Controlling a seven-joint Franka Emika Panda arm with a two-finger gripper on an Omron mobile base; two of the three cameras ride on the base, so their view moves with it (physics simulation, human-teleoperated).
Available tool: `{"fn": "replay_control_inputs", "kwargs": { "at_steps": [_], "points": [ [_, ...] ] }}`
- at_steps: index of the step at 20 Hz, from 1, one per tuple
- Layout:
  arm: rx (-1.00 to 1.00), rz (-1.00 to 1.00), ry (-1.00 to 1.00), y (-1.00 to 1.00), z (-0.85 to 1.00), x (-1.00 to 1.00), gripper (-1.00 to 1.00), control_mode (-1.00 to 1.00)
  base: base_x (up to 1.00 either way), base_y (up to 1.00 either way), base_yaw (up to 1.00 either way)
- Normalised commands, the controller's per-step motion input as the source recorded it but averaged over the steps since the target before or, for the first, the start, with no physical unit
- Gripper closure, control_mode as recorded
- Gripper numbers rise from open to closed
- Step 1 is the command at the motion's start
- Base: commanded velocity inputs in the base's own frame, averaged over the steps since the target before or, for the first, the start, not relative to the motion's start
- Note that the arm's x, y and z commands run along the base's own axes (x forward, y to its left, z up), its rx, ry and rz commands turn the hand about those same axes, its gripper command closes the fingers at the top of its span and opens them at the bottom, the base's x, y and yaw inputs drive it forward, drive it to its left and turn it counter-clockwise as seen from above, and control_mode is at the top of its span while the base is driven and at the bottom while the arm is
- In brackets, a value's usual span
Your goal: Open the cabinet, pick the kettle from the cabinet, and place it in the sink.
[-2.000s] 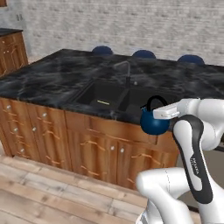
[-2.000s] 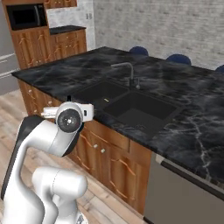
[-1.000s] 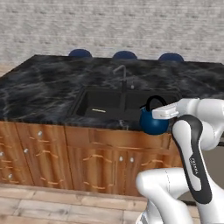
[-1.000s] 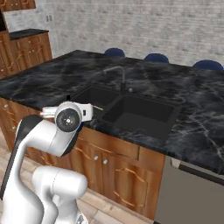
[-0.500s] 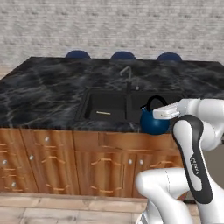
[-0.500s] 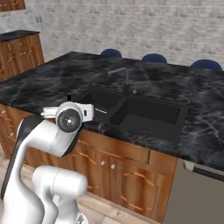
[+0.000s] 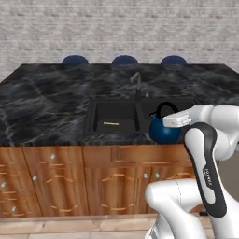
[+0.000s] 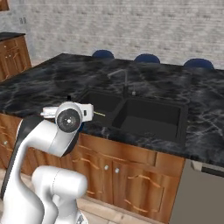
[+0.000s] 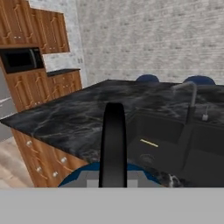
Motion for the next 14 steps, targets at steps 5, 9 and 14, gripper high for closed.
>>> {"fn": "replay_control_inputs", "kwargs": {
  "at_steps": [5,9,14],
  "points": [
    [0.00,0.00,0.00,0.00,0.00,0.00,1.00,1.00,0.37,0.40,-0.20],
    [0.00,0.00,0.00,0.00,0.00,0.00,1.00,1.00,0.36,0.44,-0.14],
    [0.00,0.00,0.00,0.00,0.00,0.00,1.00,1.00,0.35,0.48,-0.08]
  ]
}}
